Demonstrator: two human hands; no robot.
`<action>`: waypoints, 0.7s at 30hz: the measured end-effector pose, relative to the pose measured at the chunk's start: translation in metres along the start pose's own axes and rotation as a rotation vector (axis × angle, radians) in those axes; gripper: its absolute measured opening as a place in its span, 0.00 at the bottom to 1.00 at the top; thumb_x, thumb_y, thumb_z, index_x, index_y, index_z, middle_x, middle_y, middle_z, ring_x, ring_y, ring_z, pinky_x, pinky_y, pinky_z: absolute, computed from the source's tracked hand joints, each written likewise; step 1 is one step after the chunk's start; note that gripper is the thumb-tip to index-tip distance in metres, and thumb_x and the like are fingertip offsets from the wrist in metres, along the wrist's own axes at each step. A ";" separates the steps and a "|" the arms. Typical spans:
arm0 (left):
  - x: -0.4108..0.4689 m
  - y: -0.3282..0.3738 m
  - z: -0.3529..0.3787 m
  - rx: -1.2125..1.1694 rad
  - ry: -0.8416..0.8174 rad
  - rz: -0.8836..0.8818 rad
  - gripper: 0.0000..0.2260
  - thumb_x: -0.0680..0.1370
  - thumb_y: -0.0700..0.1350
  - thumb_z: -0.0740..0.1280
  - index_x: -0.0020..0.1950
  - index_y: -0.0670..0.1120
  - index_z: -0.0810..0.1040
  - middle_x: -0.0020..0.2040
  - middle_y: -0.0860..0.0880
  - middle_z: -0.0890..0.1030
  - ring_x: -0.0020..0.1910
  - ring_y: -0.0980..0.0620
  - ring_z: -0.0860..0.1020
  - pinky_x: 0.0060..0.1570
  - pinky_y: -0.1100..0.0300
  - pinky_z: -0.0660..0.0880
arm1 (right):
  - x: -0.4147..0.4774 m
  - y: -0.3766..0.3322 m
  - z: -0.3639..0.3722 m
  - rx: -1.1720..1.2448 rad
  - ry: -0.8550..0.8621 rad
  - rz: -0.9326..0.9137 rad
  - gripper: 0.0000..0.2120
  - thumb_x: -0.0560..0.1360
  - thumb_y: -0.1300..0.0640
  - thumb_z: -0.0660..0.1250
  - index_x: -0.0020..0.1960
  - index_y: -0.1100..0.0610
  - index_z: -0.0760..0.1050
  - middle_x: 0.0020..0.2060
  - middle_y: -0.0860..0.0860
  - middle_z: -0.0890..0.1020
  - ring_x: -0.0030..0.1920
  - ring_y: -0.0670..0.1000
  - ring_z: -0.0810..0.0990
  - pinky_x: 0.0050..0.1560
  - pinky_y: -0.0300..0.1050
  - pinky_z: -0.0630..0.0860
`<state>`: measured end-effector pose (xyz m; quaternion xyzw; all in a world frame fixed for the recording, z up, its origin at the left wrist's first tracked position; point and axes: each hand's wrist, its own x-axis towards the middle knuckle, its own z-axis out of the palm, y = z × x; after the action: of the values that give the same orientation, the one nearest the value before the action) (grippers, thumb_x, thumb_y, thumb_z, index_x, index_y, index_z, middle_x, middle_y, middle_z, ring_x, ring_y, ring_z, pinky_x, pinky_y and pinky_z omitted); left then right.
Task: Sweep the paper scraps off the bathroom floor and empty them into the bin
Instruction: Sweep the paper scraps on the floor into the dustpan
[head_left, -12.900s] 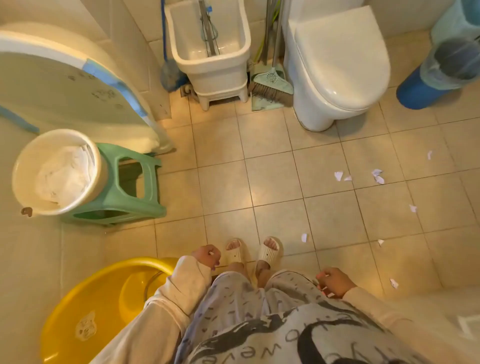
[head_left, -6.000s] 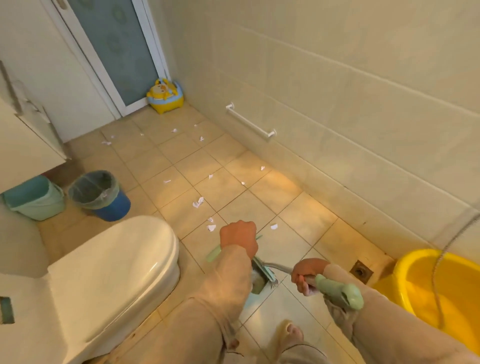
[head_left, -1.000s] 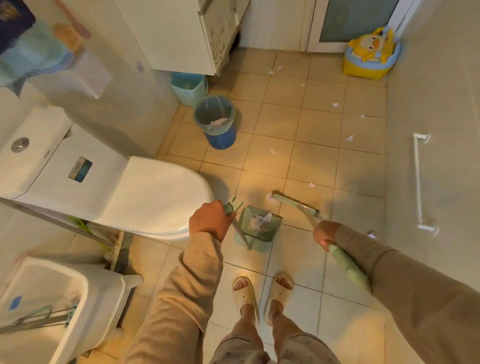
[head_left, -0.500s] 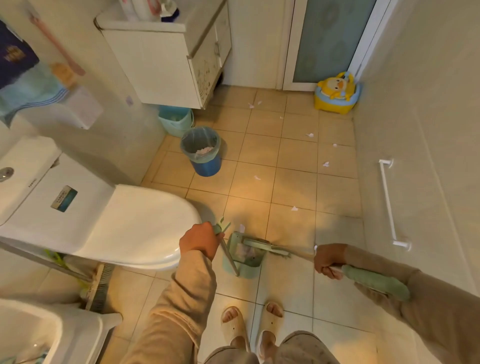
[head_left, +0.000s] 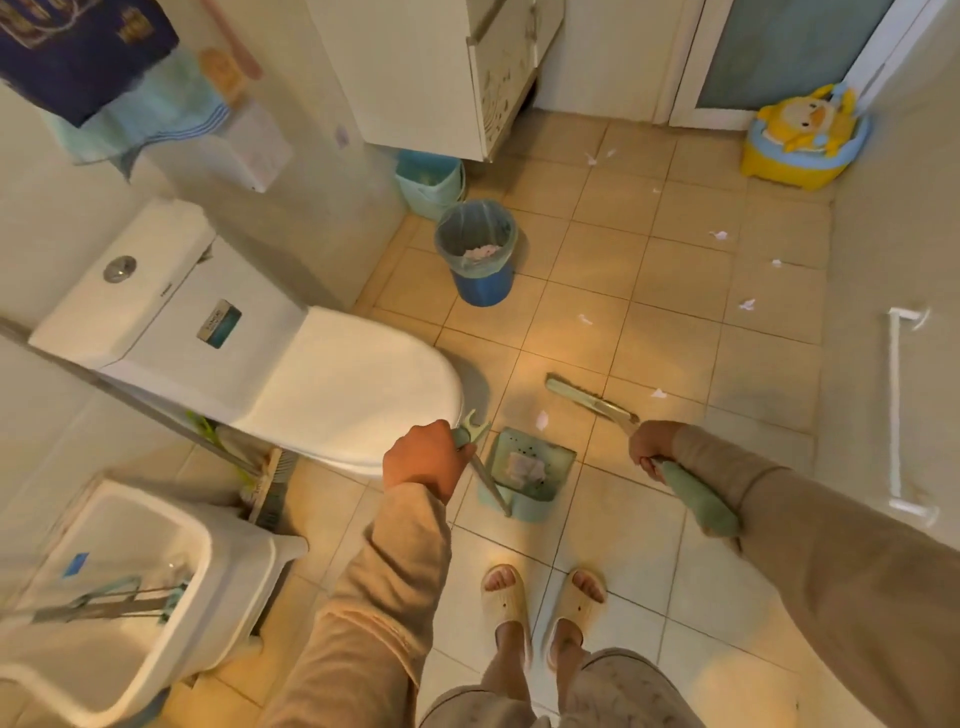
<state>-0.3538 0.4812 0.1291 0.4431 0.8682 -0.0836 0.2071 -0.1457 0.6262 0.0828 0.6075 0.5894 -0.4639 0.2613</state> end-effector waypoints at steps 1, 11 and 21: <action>-0.002 0.000 0.003 0.001 0.005 0.002 0.18 0.78 0.57 0.59 0.56 0.42 0.74 0.55 0.41 0.80 0.53 0.40 0.78 0.49 0.52 0.74 | -0.002 -0.005 0.007 -0.074 -0.005 -0.018 0.07 0.76 0.68 0.58 0.47 0.65 0.75 0.46 0.57 0.78 0.43 0.51 0.74 0.42 0.37 0.72; -0.006 -0.003 0.009 -0.015 0.016 0.031 0.18 0.79 0.57 0.59 0.56 0.43 0.75 0.54 0.43 0.81 0.52 0.42 0.79 0.48 0.53 0.75 | -0.027 0.039 0.036 -0.066 -0.190 0.063 0.15 0.74 0.67 0.59 0.30 0.58 0.65 0.21 0.50 0.73 0.19 0.44 0.71 0.18 0.32 0.68; -0.010 -0.005 0.007 0.021 -0.007 0.169 0.18 0.77 0.59 0.60 0.51 0.45 0.76 0.51 0.45 0.82 0.50 0.43 0.79 0.46 0.56 0.73 | -0.051 0.115 0.013 0.238 -0.230 0.204 0.19 0.77 0.64 0.55 0.28 0.56 0.60 0.12 0.48 0.66 0.13 0.43 0.67 0.18 0.28 0.60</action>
<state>-0.3511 0.4686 0.1273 0.5167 0.8260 -0.0763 0.2119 -0.0324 0.5712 0.0951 0.6338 0.4319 -0.5678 0.2990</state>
